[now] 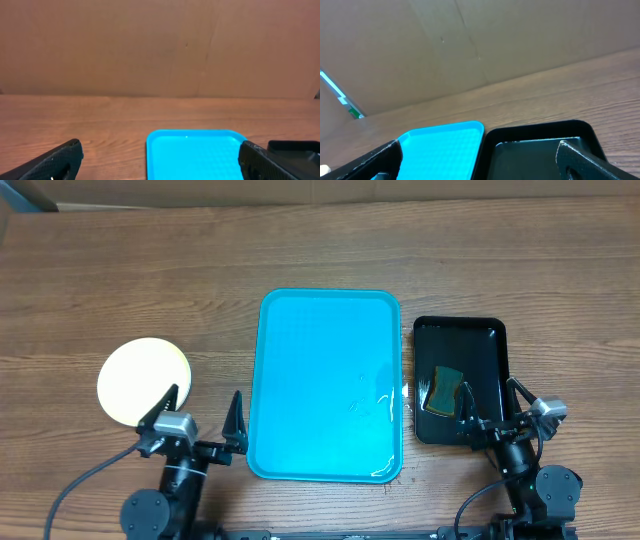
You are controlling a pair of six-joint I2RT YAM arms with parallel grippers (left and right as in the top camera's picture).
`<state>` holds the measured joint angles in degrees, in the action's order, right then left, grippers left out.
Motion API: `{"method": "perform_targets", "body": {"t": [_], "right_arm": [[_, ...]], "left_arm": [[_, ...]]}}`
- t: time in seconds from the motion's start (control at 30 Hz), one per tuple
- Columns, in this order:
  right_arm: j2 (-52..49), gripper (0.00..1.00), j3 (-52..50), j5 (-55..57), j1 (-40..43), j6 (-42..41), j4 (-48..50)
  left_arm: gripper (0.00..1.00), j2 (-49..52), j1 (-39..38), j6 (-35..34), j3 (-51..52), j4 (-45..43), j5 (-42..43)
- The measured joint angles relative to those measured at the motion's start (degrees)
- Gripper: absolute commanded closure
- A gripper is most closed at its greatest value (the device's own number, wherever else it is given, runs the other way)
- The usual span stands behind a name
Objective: Clean dirty plates on tray and stack at the side
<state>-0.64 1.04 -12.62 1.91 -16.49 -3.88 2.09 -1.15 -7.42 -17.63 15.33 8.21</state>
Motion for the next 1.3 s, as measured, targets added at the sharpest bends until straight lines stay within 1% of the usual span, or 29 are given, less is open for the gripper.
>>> {"method": "perform_targets", "body": {"t": [0.1,0.33,0.43,0.6,1.3], "right_arm": [[0.0,0.00,0.0,0.0,0.0,0.0,0.0],[0.0,0.00,0.0,0.0,0.0,0.0,0.0],[0.0,0.00,0.0,0.0,0.0,0.0,0.0],[0.0,0.00,0.0,0.0,0.0,0.0,0.0],[0.0,0.00,0.0,0.0,0.0,0.0,0.0]], "left_arm": [[0.00,-1.0,0.0,-0.4,3.5,-3.1,0.2],[0.00,-1.2,0.0,-1.5,14.8,-15.9,0.6],[0.00,-1.2,0.0,-1.5,17.2,-13.4,1.1],[0.00,-1.3,0.0,-1.5,17.2,-11.9,1.2],[0.00,-1.3,0.0,-1.5,17.2,-11.9,1.2]]}}
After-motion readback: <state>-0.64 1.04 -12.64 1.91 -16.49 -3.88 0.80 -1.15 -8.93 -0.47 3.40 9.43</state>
